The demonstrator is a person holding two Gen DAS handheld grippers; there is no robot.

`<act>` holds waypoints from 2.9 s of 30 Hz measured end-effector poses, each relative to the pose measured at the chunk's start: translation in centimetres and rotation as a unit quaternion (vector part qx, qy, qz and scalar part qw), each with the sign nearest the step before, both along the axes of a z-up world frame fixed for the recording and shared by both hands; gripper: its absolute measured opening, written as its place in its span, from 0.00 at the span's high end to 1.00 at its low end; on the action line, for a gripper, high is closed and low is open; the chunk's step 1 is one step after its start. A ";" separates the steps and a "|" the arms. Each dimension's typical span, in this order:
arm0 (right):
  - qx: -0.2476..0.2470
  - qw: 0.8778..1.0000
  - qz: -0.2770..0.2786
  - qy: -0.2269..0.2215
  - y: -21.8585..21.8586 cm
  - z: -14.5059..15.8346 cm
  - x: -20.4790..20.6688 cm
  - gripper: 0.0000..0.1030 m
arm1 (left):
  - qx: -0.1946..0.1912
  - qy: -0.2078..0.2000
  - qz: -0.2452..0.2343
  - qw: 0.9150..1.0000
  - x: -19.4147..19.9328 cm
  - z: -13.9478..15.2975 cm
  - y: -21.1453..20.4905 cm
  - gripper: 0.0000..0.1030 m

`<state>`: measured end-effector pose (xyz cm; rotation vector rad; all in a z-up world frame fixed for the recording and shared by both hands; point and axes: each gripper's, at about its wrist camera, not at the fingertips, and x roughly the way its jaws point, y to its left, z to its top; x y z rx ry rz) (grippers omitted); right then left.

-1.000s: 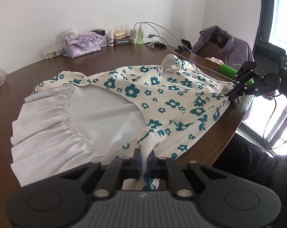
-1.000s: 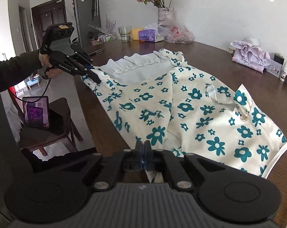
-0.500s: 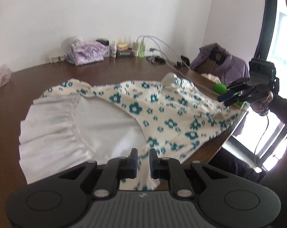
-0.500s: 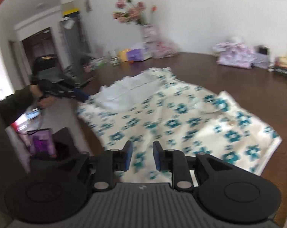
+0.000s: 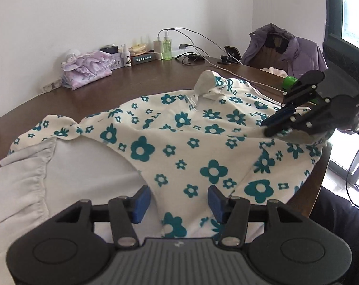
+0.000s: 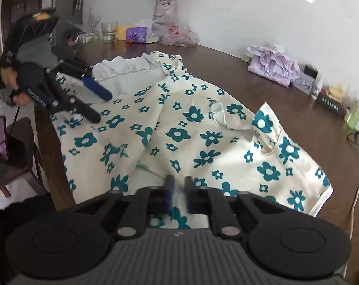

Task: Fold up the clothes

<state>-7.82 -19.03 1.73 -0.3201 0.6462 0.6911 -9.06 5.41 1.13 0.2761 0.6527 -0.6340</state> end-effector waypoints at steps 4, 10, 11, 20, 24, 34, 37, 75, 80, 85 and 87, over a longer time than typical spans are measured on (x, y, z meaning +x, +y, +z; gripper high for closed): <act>0.014 0.999 -0.027 -0.016 -1.5 0.8 -0.8 0.98 | -0.015 0.003 0.009 1.000 -0.2 -0.4 0.6 0.47; 0.012 0.998 -0.055 -0.021 -3.0 1.3 -1.9 0.85 | -0.013 0.038 0.019 0.999 0.3 0.2 0.9 0.47; 0.018 0.998 -0.050 -0.020 -3.1 1.5 -2.0 0.81 | -0.015 0.044 0.030 0.998 0.9 1.1 1.2 0.47; 0.047 0.997 -0.059 0.016 0.0 2.9 7.9 0.68 | -0.061 0.018 0.008 0.998 1.6 4.3 -6.9 0.47; 0.029 0.997 -0.038 0.052 0.1 1.8 10.5 0.67 | 0.018 -0.025 -0.069 0.997 -0.1 3.7 -14.1 0.45; 0.033 0.996 -0.076 0.039 -2.6 2.2 9.8 0.96 | 0.077 0.010 -0.033 0.996 0.1 0.9 -16.4 0.79; 0.044 0.994 -0.092 0.046 -3.3 2.6 10.0 0.94 | 0.072 0.005 -0.021 0.997 -0.4 0.8 -16.3 0.79; 0.039 0.999 -0.002 0.021 -1.5 2.0 -1.0 0.67 | 0.008 0.005 -0.040 0.999 -1.1 0.3 -7.8 0.34; 0.111 0.987 -0.017 0.119 -0.9 1.2 0.2 0.75 | -0.017 -0.010 -0.030 0.999 -1.4 -0.2 -7.0 0.29; 0.093 0.987 -0.065 0.112 -0.3 0.5 0.0 0.94 | -0.026 -0.018 -0.028 0.999 -1.7 -0.4 -6.3 0.27; 0.110 0.985 -0.080 0.109 -0.9 0.8 0.0 0.92 | -0.025 -0.016 -0.025 0.999 -1.6 -0.3 -6.2 0.27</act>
